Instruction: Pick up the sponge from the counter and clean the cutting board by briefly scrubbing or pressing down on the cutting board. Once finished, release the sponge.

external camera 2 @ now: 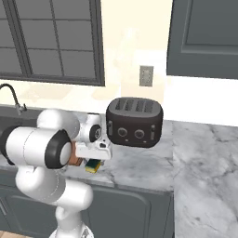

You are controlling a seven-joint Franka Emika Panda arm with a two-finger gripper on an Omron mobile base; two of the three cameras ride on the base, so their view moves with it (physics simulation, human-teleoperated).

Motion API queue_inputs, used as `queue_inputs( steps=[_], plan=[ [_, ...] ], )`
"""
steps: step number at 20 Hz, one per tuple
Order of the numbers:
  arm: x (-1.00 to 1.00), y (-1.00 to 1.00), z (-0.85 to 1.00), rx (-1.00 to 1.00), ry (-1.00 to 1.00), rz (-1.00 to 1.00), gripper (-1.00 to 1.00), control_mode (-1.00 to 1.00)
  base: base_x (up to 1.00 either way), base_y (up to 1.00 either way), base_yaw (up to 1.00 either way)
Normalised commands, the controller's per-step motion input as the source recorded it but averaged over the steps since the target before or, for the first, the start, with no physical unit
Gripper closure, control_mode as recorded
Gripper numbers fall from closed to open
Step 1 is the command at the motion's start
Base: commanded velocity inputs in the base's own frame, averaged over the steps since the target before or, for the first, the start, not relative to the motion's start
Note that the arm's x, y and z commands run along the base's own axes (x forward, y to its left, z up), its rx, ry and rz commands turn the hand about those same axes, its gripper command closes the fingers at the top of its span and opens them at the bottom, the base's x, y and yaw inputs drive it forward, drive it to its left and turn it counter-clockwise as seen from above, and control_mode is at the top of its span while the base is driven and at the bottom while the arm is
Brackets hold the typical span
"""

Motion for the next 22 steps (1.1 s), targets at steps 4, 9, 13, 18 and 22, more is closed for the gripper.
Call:
queue_inputs(
  steps=[4,9,13,18,22],
  plan=[
    [-0.24,0.0,-0.04,0.0,0.0,-0.05,-1.0,-1.0,0.0,0.0,0.0],
    [-0.18,0.0,-0.06,0.0,0.0,-0.07,1.0,-1.0,0.0,0.0,0.0],
    [-0.02,0.0,0.04,0.0,0.0,-0.02,1.0,-1.0,0.0,0.0,0.0],
    [0.02,0.0,0.45,0.0,-0.04,0.01,1.0,-1.0,0.0,0.0,0.0],
    [0.04,0.01,0.63,0.0,-0.14,0.13,1.0,-1.0,0.0,0.0,0.0]
  ],
)
